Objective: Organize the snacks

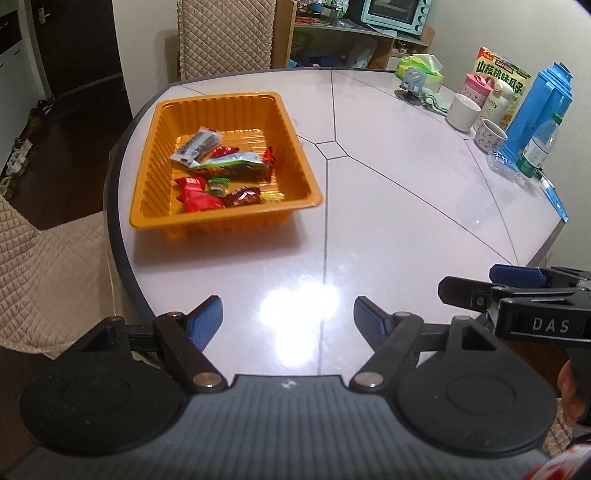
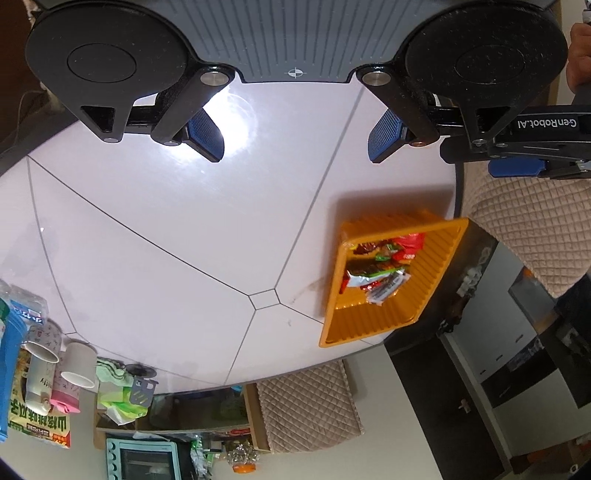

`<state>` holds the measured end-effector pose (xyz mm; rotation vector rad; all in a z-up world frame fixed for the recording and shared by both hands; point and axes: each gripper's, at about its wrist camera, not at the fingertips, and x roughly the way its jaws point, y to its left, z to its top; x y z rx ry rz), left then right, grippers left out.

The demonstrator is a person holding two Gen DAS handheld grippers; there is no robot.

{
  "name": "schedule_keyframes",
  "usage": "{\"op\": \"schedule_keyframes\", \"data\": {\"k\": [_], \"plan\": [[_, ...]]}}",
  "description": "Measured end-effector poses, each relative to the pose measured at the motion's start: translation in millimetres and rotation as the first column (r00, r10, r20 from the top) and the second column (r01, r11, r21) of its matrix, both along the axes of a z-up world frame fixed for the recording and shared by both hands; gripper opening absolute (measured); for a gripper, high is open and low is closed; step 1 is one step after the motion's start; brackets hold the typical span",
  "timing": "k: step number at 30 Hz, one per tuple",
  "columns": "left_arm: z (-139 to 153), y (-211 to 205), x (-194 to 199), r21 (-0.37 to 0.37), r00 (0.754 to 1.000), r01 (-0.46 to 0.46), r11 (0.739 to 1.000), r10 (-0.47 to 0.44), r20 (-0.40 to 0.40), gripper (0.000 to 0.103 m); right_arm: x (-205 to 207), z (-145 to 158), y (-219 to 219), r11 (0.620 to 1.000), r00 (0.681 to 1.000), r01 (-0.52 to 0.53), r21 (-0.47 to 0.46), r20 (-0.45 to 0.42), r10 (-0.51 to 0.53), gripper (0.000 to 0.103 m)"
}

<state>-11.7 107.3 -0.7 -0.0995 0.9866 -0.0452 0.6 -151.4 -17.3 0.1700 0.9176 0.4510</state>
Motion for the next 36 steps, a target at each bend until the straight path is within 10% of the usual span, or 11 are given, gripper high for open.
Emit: {"op": "schedule_keyframes", "data": {"k": [36], "plan": [[7, -55, -33, 0.017, 0.999, 0.031, 0.999, -0.031, 0.042, 0.076, -35, 1, -48, 1.000, 1.000, 0.008, 0.003, 0.011, -0.008, 0.085]]}}
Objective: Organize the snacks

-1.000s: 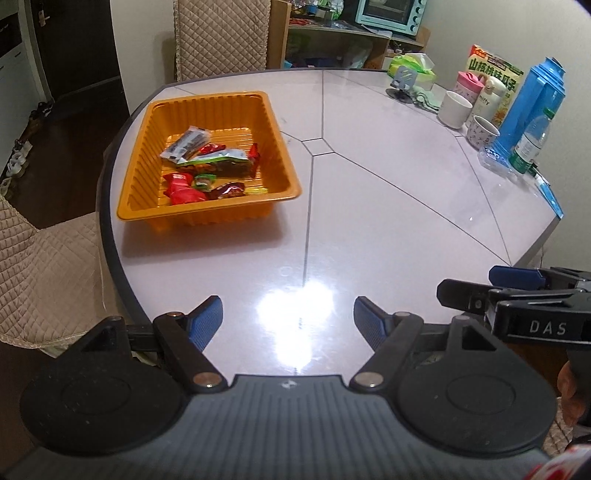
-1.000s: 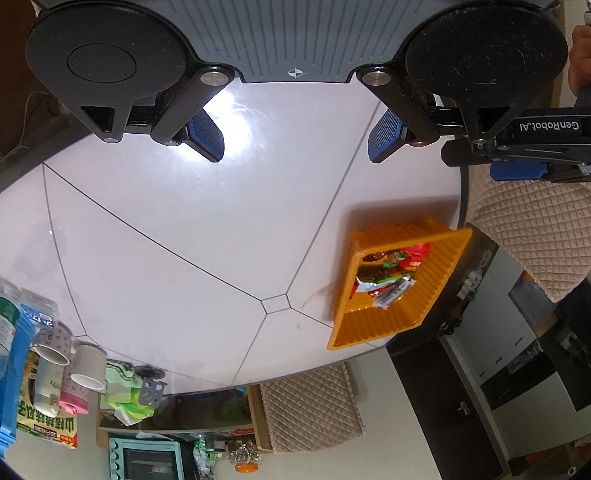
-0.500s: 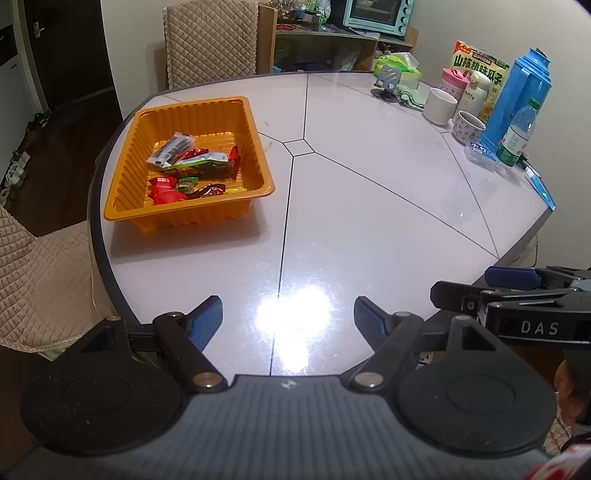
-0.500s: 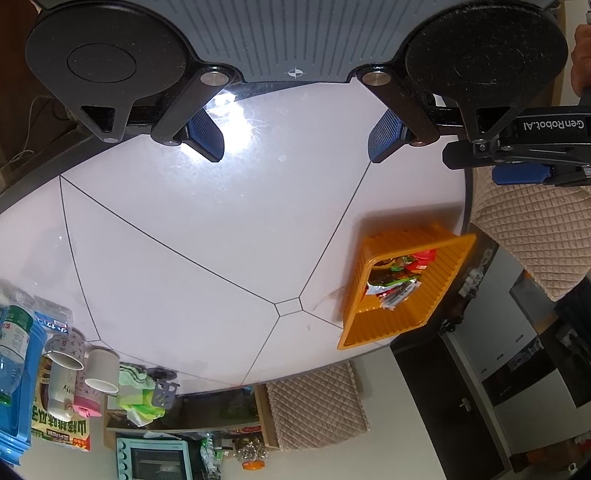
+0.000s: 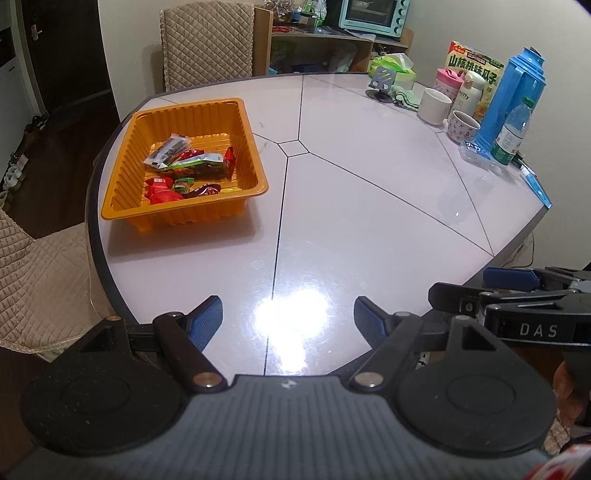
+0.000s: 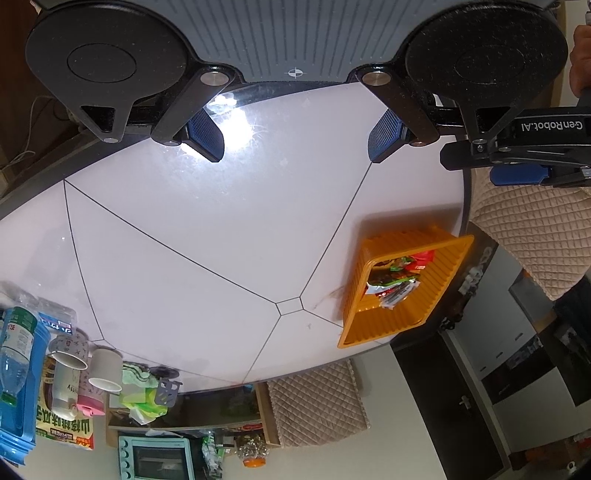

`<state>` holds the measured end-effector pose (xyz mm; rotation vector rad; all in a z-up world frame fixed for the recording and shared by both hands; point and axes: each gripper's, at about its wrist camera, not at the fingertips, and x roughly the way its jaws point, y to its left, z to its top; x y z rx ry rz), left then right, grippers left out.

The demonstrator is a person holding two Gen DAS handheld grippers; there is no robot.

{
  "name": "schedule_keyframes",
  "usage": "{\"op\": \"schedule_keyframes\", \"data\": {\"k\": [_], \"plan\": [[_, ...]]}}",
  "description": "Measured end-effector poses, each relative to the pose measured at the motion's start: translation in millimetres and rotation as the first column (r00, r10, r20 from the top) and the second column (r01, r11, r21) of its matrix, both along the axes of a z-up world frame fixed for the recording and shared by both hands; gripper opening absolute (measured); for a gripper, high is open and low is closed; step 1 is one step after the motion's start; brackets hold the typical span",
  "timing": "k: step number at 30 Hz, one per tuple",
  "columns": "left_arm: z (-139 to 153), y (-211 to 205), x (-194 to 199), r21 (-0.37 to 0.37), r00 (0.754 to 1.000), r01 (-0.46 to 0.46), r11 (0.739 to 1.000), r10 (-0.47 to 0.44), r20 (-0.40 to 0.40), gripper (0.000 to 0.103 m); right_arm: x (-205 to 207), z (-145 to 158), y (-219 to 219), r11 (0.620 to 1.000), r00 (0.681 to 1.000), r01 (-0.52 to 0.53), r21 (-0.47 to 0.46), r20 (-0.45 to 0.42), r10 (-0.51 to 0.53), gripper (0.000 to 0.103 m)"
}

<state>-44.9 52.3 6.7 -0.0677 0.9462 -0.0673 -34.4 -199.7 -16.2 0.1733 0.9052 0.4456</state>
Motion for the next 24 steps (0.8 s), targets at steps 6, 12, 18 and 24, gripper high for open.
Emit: {"op": "schedule_keyframes", "data": {"k": [6, 12, 18, 24], "plan": [[0.7, -1.2, -1.5, -0.001, 1.000, 0.006, 1.000, -0.006, 0.003, 0.076, -1.7, -0.3, -1.6, 1.000, 1.000, 0.005, 0.000, 0.000, -0.005, 0.085], [1.4, -0.6, -2.8, 0.000, 1.000, 0.006, 1.000, -0.006, 0.007, 0.076, -2.9, 0.4, -1.1, 1.000, 1.000, 0.002, 0.003, 0.004, -0.002, 0.085], [1.8, -0.3, -2.5, 0.000, 1.000, 0.005, 1.000, -0.005, 0.007, 0.076, -2.1, -0.6, -1.3, 1.000, 1.000, 0.001, 0.004, 0.005, -0.001, 0.085], [1.8, -0.1, -2.1, 0.001, 1.000, 0.005, 1.000, -0.005, 0.008, 0.076, -1.0, -0.6, -0.2, 1.000, 1.000, -0.001, 0.004, 0.007, 0.001, 0.085]]}}
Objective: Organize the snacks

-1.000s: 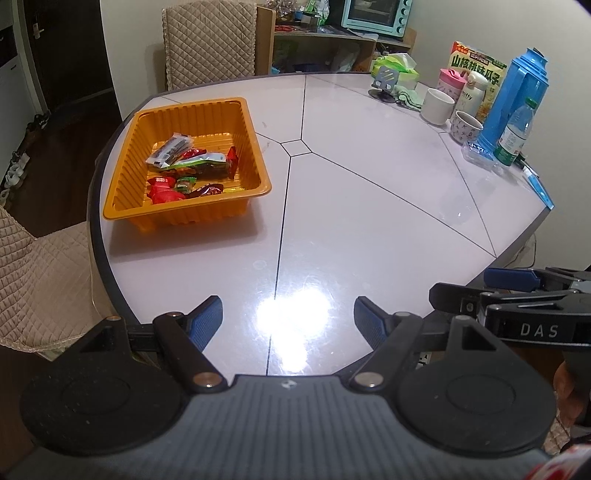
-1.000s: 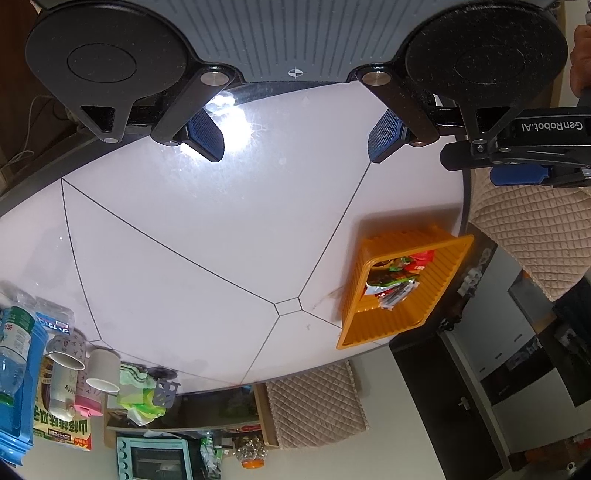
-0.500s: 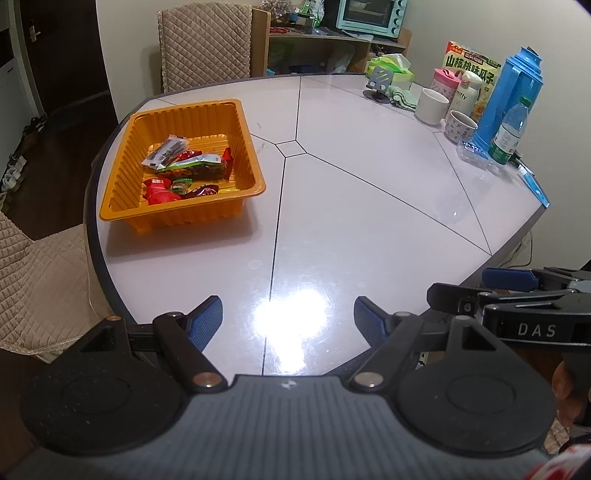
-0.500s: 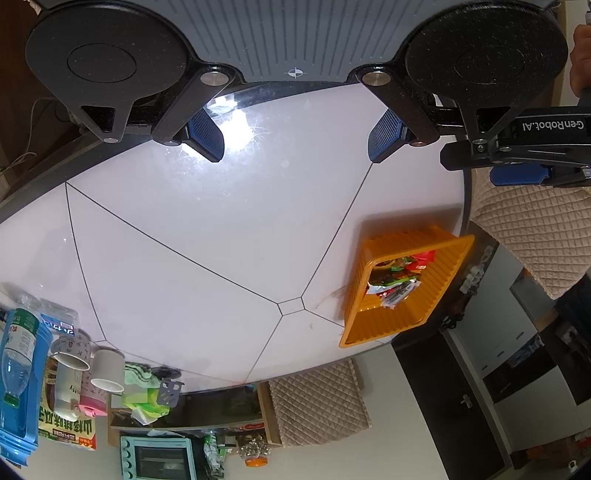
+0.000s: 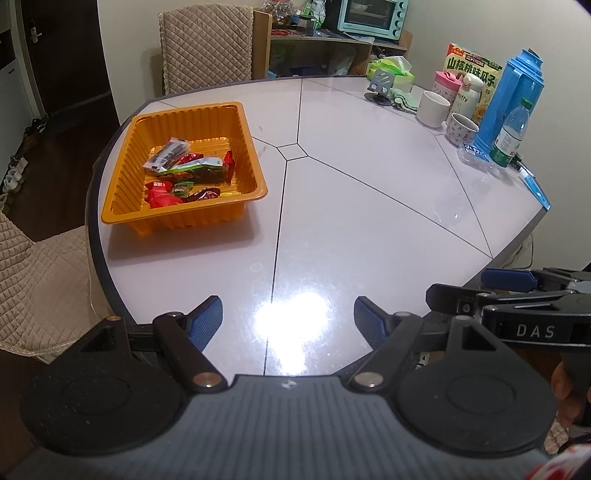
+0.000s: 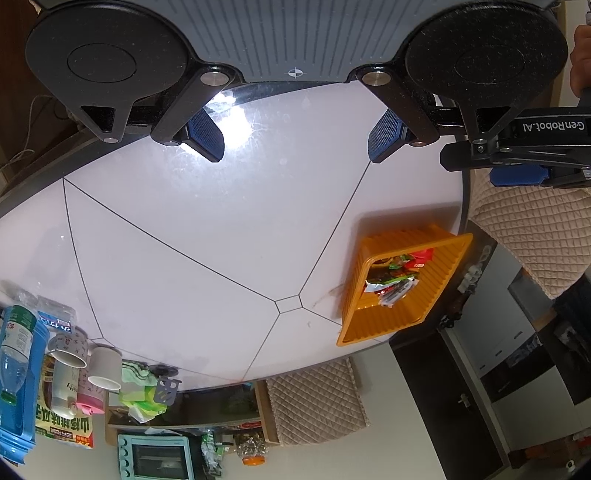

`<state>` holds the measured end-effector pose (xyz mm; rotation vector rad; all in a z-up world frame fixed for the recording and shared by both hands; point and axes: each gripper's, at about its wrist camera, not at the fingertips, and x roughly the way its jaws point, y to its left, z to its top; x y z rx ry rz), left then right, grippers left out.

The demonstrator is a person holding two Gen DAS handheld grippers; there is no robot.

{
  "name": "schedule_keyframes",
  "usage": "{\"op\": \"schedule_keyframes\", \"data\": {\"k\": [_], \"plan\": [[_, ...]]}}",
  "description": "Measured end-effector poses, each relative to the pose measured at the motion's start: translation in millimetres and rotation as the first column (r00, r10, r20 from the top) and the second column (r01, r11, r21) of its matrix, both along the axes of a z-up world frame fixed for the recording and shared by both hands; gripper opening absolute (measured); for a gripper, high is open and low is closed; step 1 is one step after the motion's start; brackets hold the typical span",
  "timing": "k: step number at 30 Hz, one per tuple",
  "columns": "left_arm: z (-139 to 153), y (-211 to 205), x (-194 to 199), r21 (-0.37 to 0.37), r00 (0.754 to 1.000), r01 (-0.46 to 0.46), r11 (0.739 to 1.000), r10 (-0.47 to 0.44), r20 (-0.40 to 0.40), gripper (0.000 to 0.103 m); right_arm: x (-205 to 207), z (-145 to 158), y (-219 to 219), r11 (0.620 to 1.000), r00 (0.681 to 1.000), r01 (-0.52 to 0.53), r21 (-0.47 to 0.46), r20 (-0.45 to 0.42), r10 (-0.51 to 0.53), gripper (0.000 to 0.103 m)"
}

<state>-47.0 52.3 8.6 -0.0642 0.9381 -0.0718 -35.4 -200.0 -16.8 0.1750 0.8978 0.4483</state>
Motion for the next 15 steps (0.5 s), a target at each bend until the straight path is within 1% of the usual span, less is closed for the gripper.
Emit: {"op": "schedule_keyframes", "data": {"k": [15], "plan": [[2.4, 2.3, 7.7, 0.004, 1.000, -0.008, 1.000, 0.008, -0.005, 0.076, 7.6, -0.9, 3.9, 1.000, 1.000, -0.006, 0.005, -0.001, 0.006, 0.085]]}}
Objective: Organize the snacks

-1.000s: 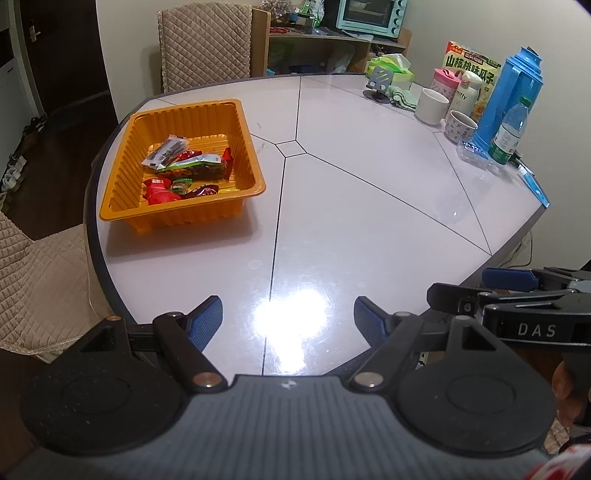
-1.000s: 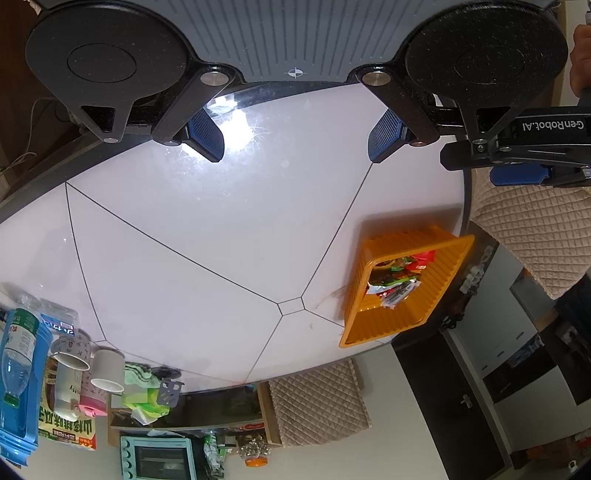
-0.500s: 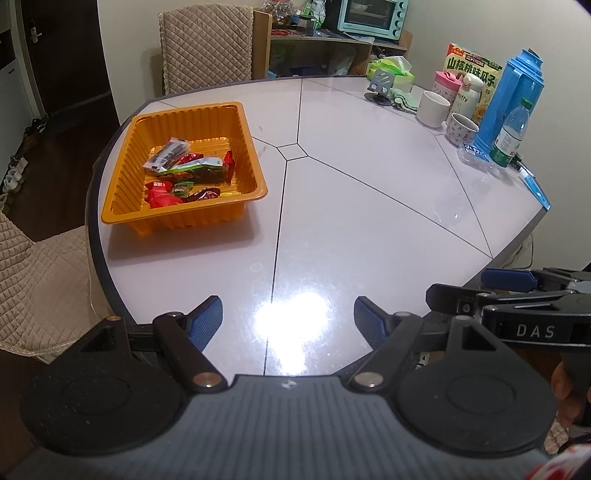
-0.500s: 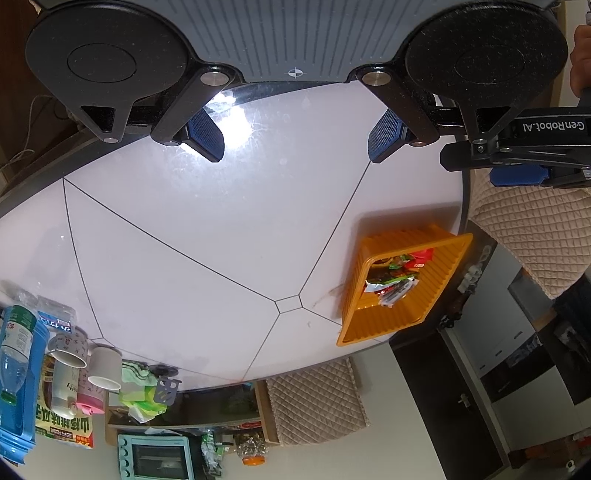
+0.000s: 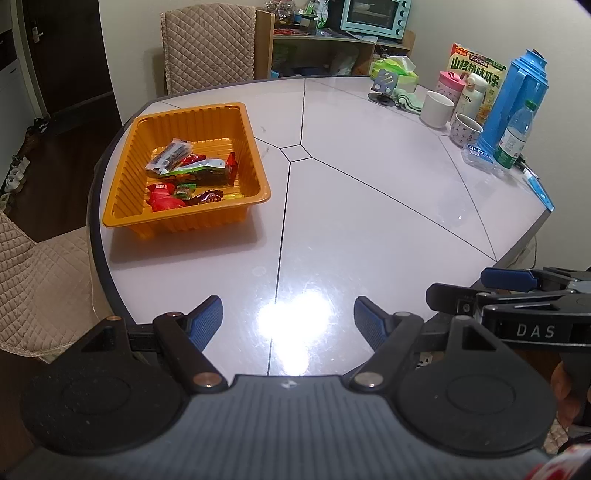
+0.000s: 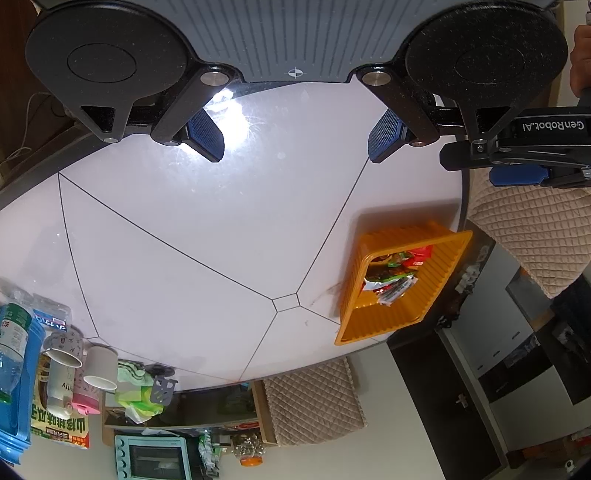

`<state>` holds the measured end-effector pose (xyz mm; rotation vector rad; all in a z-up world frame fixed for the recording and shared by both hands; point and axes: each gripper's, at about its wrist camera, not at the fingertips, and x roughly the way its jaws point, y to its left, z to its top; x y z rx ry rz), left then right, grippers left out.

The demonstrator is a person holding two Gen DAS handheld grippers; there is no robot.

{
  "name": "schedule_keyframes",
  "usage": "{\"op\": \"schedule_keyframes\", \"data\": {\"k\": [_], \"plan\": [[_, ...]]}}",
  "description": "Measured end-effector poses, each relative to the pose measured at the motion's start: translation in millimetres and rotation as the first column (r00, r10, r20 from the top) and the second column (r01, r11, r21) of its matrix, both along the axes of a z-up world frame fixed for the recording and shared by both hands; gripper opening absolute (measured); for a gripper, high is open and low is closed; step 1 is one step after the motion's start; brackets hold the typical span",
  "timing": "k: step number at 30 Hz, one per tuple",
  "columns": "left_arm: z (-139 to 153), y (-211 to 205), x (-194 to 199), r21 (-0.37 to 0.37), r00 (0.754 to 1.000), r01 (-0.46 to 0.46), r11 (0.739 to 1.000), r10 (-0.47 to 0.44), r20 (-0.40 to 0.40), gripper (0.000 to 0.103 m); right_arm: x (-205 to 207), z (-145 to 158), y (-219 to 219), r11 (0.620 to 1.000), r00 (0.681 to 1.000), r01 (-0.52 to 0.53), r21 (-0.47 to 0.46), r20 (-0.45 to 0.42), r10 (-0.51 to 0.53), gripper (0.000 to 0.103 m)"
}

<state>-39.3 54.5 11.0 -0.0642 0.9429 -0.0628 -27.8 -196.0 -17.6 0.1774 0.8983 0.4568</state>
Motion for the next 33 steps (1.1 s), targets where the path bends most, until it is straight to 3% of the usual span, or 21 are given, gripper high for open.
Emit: {"op": "schedule_keyframes", "data": {"k": [33], "plan": [[-3, 0, 10, -0.005, 1.000, 0.009, 1.000, -0.009, -0.003, 0.077, 5, 1, 0, 1.000, 1.000, 0.003, -0.001, -0.006, -0.003, 0.085]]}}
